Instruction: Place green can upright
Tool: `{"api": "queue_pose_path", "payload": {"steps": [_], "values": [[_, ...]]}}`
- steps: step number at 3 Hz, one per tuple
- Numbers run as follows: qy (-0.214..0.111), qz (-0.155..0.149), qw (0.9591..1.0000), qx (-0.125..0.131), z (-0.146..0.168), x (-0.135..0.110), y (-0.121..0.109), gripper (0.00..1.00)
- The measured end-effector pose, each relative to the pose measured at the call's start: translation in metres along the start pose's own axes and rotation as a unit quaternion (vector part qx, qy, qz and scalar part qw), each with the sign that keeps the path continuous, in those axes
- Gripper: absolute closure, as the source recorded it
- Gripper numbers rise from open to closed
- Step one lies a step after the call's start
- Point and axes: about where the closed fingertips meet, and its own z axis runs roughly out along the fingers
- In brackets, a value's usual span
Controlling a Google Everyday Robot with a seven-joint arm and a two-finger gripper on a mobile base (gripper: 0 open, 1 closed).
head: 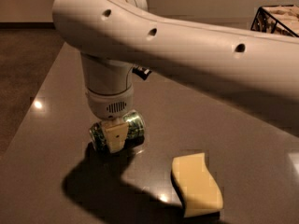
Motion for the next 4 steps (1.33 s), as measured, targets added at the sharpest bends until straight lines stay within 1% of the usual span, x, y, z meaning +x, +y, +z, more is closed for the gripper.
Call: {"api": "queue_pose_path", "payload": {"steps": [1, 2, 3, 4], "values": [[-0.057, 0.034, 0.9978, -0.006, -0.019, 0.021, -0.016, 0.88], [-0.146, 0.076, 0.9863, 0.017, -0.055, 0.042, -0.042, 1.0], [-0.245, 0.125, 0.9607, 0.042, -0.082, 0.061, -0.061, 1.0], [-0.337, 0.178, 0.9216, 0.071, -0.101, 0.077, -0.071, 1.0]]}}
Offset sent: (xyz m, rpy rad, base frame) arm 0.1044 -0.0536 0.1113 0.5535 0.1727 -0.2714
